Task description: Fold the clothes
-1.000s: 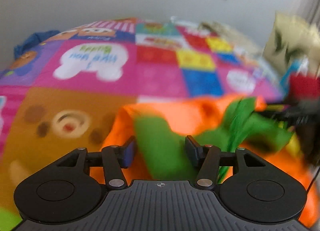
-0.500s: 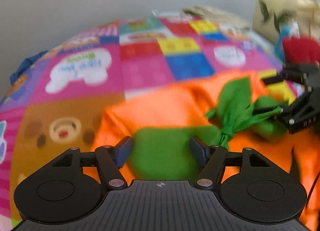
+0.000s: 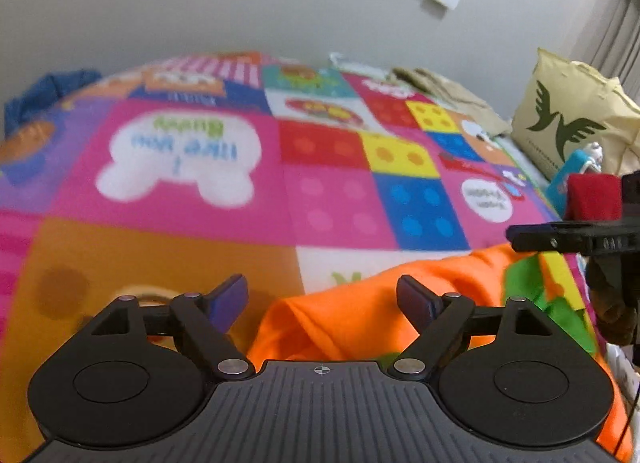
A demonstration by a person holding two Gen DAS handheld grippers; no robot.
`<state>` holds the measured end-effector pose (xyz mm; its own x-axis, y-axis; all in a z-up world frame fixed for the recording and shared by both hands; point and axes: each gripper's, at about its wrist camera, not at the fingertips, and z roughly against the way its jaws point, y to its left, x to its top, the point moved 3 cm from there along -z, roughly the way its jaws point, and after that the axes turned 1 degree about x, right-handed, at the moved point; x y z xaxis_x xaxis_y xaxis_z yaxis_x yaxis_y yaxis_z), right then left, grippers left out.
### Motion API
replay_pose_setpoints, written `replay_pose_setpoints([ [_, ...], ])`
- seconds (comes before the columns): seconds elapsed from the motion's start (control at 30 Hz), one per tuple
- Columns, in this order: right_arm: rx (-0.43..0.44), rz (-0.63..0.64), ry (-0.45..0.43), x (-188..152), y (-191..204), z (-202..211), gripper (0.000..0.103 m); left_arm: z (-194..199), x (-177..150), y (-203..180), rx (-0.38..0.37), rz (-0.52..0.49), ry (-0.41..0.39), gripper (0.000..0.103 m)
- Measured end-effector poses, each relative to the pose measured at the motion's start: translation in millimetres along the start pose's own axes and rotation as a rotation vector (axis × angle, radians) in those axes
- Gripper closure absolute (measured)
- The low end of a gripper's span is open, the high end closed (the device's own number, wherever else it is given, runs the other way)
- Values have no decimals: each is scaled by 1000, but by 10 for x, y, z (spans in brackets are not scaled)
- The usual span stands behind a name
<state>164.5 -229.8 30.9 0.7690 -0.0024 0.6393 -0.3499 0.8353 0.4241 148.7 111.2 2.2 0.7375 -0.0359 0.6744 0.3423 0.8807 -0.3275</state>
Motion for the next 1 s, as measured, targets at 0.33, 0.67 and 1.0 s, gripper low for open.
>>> replay_pose_setpoints([
  [0.33, 192, 3, 92, -279, 374, 276, 33, 424, -304, -281, -135, 32, 19, 47],
  [0.67, 191, 235, 125, -1097, 1041, 1073, 34, 1436, -967, -800, -138, -120, -28, 35],
  [1.0, 48, 510, 155, -1720, 1428, 1223, 26, 1444, -835, -997, 9, -170, -92, 14],
])
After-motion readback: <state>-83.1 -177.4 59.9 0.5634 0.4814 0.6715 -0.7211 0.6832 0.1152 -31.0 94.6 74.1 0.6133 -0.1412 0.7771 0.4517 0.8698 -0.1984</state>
